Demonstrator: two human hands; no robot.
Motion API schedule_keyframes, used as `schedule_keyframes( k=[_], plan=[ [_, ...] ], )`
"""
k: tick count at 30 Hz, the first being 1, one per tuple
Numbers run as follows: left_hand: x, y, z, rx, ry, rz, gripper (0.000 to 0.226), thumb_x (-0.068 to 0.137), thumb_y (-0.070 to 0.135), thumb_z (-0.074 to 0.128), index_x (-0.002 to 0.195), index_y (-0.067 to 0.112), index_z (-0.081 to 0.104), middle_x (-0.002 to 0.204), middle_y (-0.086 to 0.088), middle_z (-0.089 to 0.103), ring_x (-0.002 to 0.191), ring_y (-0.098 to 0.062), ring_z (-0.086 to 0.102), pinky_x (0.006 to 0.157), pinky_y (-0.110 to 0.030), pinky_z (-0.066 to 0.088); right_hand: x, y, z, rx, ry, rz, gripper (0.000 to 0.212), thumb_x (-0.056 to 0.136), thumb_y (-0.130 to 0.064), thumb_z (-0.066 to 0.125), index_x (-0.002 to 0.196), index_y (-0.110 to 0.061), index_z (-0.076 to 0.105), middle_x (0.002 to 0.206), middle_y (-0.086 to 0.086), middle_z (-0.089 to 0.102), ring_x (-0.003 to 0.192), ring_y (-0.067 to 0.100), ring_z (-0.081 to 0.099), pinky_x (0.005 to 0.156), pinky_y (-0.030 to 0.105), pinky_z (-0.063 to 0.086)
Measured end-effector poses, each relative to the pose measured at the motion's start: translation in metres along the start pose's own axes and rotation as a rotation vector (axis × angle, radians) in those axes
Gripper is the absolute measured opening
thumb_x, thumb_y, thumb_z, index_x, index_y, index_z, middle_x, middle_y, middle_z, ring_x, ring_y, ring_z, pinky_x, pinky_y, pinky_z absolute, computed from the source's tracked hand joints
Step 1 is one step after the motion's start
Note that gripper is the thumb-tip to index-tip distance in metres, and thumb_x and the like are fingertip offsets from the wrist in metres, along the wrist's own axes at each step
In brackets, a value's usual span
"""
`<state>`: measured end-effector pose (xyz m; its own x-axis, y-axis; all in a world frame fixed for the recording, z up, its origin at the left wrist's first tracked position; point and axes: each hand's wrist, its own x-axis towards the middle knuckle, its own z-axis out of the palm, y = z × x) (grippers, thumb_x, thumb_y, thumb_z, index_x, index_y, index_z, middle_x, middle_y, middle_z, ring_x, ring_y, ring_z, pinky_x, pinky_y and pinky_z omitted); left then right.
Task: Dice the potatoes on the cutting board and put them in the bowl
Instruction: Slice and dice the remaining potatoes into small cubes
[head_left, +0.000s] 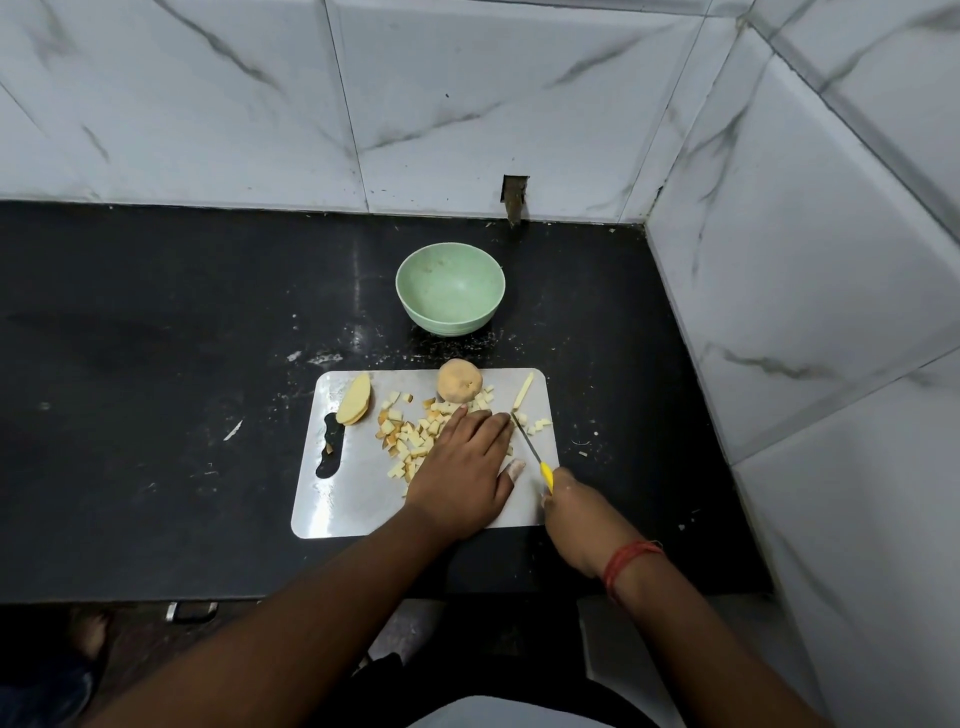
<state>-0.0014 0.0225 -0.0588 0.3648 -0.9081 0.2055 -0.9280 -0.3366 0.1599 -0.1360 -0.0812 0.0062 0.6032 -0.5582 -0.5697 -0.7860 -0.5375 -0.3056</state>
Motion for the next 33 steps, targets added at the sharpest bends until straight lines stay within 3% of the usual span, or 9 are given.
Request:
schedule_keyframes(
  k=[4, 9, 16, 19, 22, 25, 28, 33],
  plan=[
    [0.0, 0.001, 0.0, 0.007, -0.012, -0.004, 0.058, 0.106, 0.047, 0.035, 0.147, 0.011, 0.053, 0.149, -0.005, 0.053, 0.14, -0.024, 0.043, 0.124, -0.047, 0.026, 0.002, 0.003, -0.002, 0.009, -0.015, 0.003, 0.022, 0.1, -0.015, 0.039, 0.121, -0.009, 0.043, 0.098, 0.013, 0.06, 0.078, 0.023, 0.056, 0.063, 0.03, 0.041],
    [0.001, 0.0, 0.0, 0.013, -0.009, -0.012, 0.057, 0.106, 0.046, 0.035, 0.144, 0.009, 0.057, 0.146, -0.005, 0.055, 0.139, -0.025, 0.044, 0.124, -0.047, 0.026, -0.009, 0.014, -0.002, 0.045, -0.057, 0.001, 0.019, 0.101, -0.015, 0.038, 0.118, -0.01, 0.044, 0.101, 0.013, 0.062, 0.087, 0.024, 0.063, 0.073, 0.033, 0.048],
    [-0.001, 0.002, -0.003, 0.034, -0.02, -0.014, 0.058, 0.105, 0.046, 0.037, 0.143, 0.008, 0.057, 0.145, -0.007, 0.056, 0.138, -0.025, 0.046, 0.124, -0.046, 0.028, -0.019, 0.024, 0.0, 0.126, -0.09, -0.021, 0.016, 0.102, -0.023, 0.039, 0.11, -0.01, 0.046, 0.089, 0.007, 0.054, 0.068, 0.015, 0.051, 0.057, 0.027, 0.037],
    [-0.002, 0.002, -0.003, 0.055, -0.008, -0.014, 0.057, 0.105, 0.046, 0.038, 0.143, 0.008, 0.057, 0.145, -0.009, 0.057, 0.137, -0.026, 0.047, 0.124, -0.043, 0.026, -0.021, 0.032, -0.003, 0.292, -0.138, -0.01, 0.014, 0.098, -0.028, 0.043, 0.1, -0.014, 0.048, 0.078, 0.003, 0.051, 0.061, 0.014, 0.048, 0.059, 0.03, 0.039],
    [-0.002, 0.002, -0.005, 0.067, 0.016, 0.007, 0.056, 0.104, 0.046, 0.039, 0.141, 0.008, 0.058, 0.142, -0.01, 0.058, 0.135, -0.026, 0.049, 0.125, -0.046, 0.026, -0.028, 0.038, -0.007, 0.517, -0.154, 0.003, 0.015, 0.097, -0.032, 0.045, 0.097, -0.018, 0.049, 0.07, 0.003, 0.049, 0.045, 0.011, 0.042, 0.044, 0.026, 0.035],
    [0.002, 0.003, -0.011, 0.057, 0.079, 0.037, 0.052, 0.103, 0.042, 0.041, 0.134, 0.008, 0.063, 0.139, -0.011, 0.06, 0.132, -0.028, 0.051, 0.122, -0.052, 0.029, -0.033, 0.04, -0.008, 0.668, -0.099, -0.002, 0.012, 0.1, -0.03, 0.044, 0.097, -0.02, 0.049, 0.066, 0.002, 0.044, 0.039, 0.009, 0.036, 0.038, 0.022, 0.03],
    [0.012, 0.009, -0.018, -0.023, 0.129, 0.108, 0.045, 0.103, 0.037, 0.045, 0.127, 0.006, 0.066, 0.135, -0.013, 0.061, 0.13, -0.029, 0.052, 0.123, -0.05, 0.029, -0.032, 0.041, -0.011, 0.83, -0.012, 0.007, 0.015, 0.1, -0.029, 0.044, 0.089, -0.02, 0.046, 0.062, 0.003, 0.039, 0.037, 0.011, 0.032, 0.039, 0.021, 0.028],
    [0.037, 0.027, -0.009, 0.057, -0.076, 0.293, 0.061, 0.107, 0.048, 0.036, 0.148, 0.005, 0.05, 0.154, -0.011, 0.048, 0.146, -0.025, 0.039, 0.127, -0.038, 0.012, -0.031, 0.036, -0.024, 1.05, 0.083, 0.027, 0.017, 0.103, -0.025, 0.042, 0.099, -0.009, 0.044, 0.059, 0.004, 0.034, 0.038, 0.012, 0.027, 0.037, 0.019, 0.025]
  ],
)
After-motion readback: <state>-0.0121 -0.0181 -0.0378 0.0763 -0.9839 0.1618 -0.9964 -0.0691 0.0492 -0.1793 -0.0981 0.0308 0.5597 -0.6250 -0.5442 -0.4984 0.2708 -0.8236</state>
